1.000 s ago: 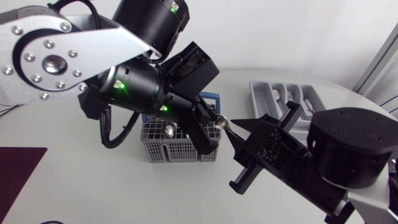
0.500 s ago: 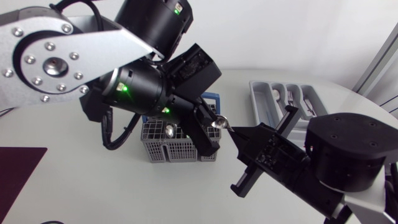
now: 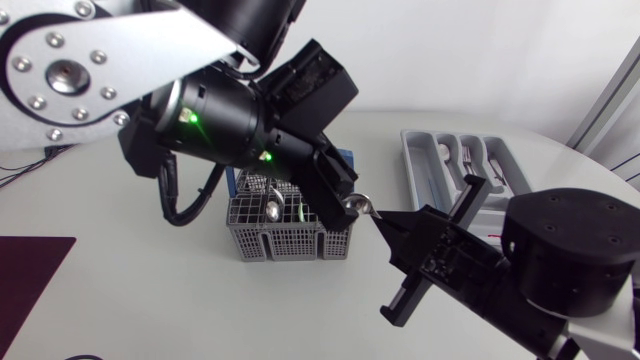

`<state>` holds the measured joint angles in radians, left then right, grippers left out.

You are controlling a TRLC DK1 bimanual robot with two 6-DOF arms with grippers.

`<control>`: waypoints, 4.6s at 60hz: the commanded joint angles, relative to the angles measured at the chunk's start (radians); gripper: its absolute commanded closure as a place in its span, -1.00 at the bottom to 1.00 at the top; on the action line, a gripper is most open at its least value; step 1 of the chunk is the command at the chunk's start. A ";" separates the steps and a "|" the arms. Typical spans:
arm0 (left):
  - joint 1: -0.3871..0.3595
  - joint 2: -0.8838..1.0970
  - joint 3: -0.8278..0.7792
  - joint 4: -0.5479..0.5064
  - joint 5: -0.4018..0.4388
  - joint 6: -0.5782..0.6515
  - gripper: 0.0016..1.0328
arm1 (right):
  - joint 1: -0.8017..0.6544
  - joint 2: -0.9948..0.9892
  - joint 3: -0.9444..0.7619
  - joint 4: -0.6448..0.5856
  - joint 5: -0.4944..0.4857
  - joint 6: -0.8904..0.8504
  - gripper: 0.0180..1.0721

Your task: Unload the cutlery basket into the drawer organizer.

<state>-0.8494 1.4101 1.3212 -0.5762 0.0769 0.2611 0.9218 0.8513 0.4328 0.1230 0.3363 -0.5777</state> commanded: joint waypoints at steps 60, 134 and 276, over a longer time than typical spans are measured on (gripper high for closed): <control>0.316 -0.177 -0.240 0.067 0.055 0.544 -0.68 | -1.138 0.322 0.011 -0.154 -1.045 -0.514 0.89; 0.345 -0.126 -0.438 0.067 0.098 1.124 -0.68 | -1.350 1.014 0.646 -0.582 -0.842 -1.090 -0.05; 0.424 0.254 -0.039 -0.215 0.324 -0.180 -0.07 | -0.449 0.132 0.119 -0.206 -0.755 0.116 -0.71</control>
<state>-0.4179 1.6375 1.3144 -0.7910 0.3889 0.1078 0.4641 0.9924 0.5858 -0.0952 -0.4282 -0.4923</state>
